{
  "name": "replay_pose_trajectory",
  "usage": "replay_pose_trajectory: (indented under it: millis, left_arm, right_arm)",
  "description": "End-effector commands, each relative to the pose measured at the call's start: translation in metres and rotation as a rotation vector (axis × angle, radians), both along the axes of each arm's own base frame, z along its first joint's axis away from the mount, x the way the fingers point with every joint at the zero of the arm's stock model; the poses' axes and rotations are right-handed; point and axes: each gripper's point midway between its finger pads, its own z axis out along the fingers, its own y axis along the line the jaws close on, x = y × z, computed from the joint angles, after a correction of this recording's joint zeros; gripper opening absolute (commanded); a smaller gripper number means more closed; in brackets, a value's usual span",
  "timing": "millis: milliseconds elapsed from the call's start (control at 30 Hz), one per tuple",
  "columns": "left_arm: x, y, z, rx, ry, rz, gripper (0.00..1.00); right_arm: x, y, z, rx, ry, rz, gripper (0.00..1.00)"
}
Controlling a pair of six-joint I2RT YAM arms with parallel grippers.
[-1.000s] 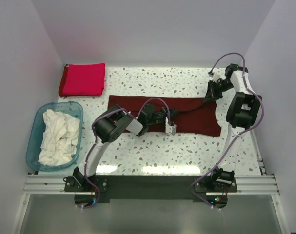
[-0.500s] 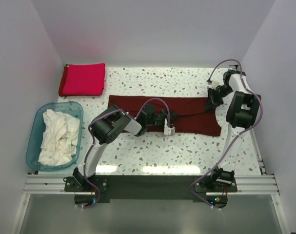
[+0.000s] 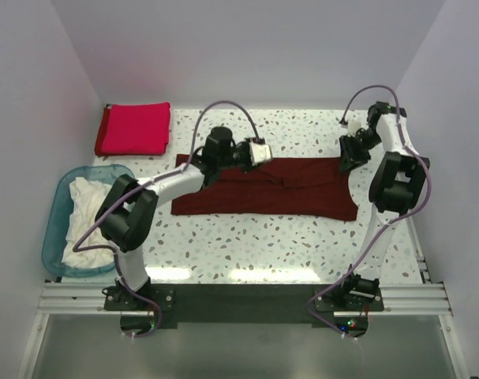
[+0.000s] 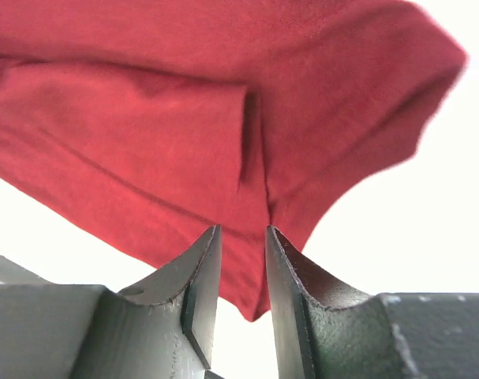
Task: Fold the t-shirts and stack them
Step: Fold the tshirt
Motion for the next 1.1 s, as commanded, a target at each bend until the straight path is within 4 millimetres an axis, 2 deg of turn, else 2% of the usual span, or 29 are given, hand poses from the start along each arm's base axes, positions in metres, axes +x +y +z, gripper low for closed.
replay_pose_trajectory:
  millis: [0, 67, 100, 133, 200, 233, 267, 400, 467, 533, 633, 733, 867, 967, 1033, 1067]
  left_arm:
    - [0.010, 0.059, -0.023, 0.121, 0.447, 0.218, 0.42]
    - [0.007, 0.082, -0.035, 0.222, 0.552, 0.266, 0.39]
    - [0.013, 0.098, -0.046, 0.252, 0.591, 0.311, 0.37]
    - [0.008, 0.112, -0.052, 0.301, 0.645, 0.336, 0.33]
    - [0.014, 0.139, -0.066, 0.329, 0.712, 0.389, 0.33]
    - [0.013, 0.150, -0.072, 0.348, 0.747, 0.417, 0.31]
    - [0.020, 0.168, -0.077, 0.351, 0.770, 0.465, 0.30]
    - [0.025, 0.205, -0.094, 0.400, 0.799, 0.561, 0.25]
    - [0.021, 0.220, -0.106, 0.446, 0.789, 0.599, 0.24]
    - [0.012, 0.230, -0.119, 0.503, 0.761, 0.588, 0.23]
    - [0.007, 0.239, -0.129, 0.538, 0.728, 0.596, 0.23]
    - [0.007, 0.242, -0.134, 0.546, 0.709, 0.603, 0.23]
    - [0.009, 0.255, -0.155, 0.614, 0.721, 0.656, 0.21]
    - [0.002, 0.261, -0.162, 0.649, 0.724, 0.656, 0.18]
    - [-0.009, 0.264, -0.167, 0.666, 0.737, 0.646, 0.18]
    - [-0.013, 0.265, -0.166, 0.666, 0.740, 0.646, 0.18]
  right_arm:
    - [0.004, -0.009, 0.076, -0.098, -0.204, 0.046, 0.33]
    - [-0.010, -0.002, 0.076, -0.099, -0.188, 0.081, 0.30]
    - [-0.015, 0.006, 0.081, -0.105, -0.195, 0.107, 0.29]
    - [-0.026, 0.011, 0.074, -0.111, -0.167, 0.131, 0.27]
    - [-0.040, 0.028, 0.067, -0.116, -0.146, 0.183, 0.25]
    - [-0.043, 0.032, 0.063, -0.128, -0.139, 0.198, 0.24]
    - [-0.044, 0.041, 0.060, -0.133, -0.145, 0.222, 0.24]
    - [-0.060, 0.052, 0.034, -0.160, -0.070, 0.250, 0.21]
    - [-0.059, 0.048, 0.021, -0.197, -0.061, 0.250, 0.20]
    - [-0.061, 0.041, 0.005, -0.236, -0.029, 0.253, 0.18]
    - [-0.058, 0.034, -0.006, -0.278, -0.028, 0.264, 0.16]
    - [-0.060, 0.024, -0.020, -0.329, -0.003, 0.282, 0.15]
    - [-0.057, 0.013, -0.041, -0.382, 0.020, 0.303, 0.15]
    - [-0.038, 0.002, -0.054, -0.443, 0.011, 0.312, 0.13]
    - [-0.015, -0.003, -0.062, -0.474, -0.007, 0.308, 0.13]
    - [0.006, -0.004, -0.059, -0.485, -0.049, 0.297, 0.12]
